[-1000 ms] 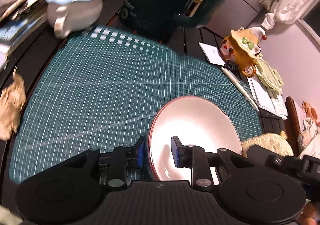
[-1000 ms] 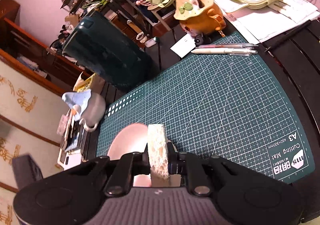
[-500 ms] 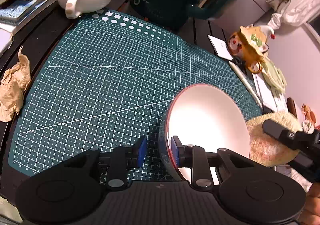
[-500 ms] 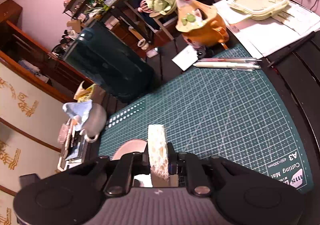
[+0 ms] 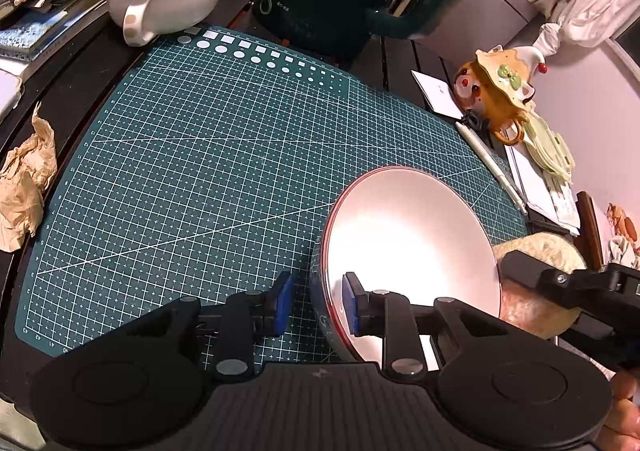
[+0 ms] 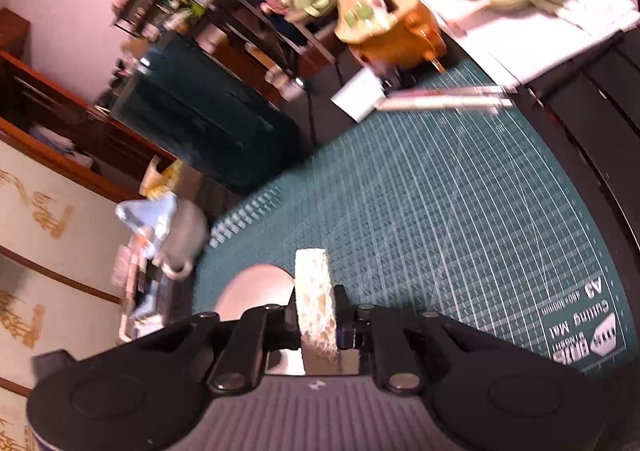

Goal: Clean bowl
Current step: 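Rotate the bowl with the left tool while the right tool rubs the sponge on its base, then hold the bowl with the left tool while the right tool scrubs the outer wall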

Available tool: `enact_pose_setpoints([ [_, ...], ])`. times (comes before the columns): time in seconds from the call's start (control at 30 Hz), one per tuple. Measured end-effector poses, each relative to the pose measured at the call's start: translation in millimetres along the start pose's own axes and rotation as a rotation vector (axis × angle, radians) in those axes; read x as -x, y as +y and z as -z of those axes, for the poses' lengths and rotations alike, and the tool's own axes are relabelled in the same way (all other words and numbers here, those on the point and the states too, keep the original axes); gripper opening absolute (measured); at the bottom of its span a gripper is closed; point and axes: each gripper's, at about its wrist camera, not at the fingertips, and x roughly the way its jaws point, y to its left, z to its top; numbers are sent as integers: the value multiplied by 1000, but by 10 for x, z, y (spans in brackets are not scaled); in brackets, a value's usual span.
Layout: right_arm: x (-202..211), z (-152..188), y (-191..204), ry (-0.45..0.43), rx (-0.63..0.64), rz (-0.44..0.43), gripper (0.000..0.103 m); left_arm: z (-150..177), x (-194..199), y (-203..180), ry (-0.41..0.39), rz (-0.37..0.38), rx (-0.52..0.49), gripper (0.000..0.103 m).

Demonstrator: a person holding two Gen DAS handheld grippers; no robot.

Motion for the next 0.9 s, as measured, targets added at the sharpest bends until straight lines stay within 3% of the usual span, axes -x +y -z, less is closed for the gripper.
enact_pose_setpoints([
  [0.13,118,-23,70,-49,24,-28,13,-11,-1,8,0,4,3,25],
  [0.27,-58,27,21,10,23,26,13,-15,-2,9,-1,5,3,25],
  [0.47,126,-61,40,-49,9,-37,13,-21,-9,-1,0,0,-2,25],
  [0.63,-37,-5,-2,12,-2,6,13,-21,-10,0,0,-1,-4,26],
  [0.77,120,-70,38,-46,2,-45,13,-27,-11,8,1,0,-2,26],
  [0.9,-38,-5,2,2,4,-1,13,-27,-12,11,1,-3,-7,26],
])
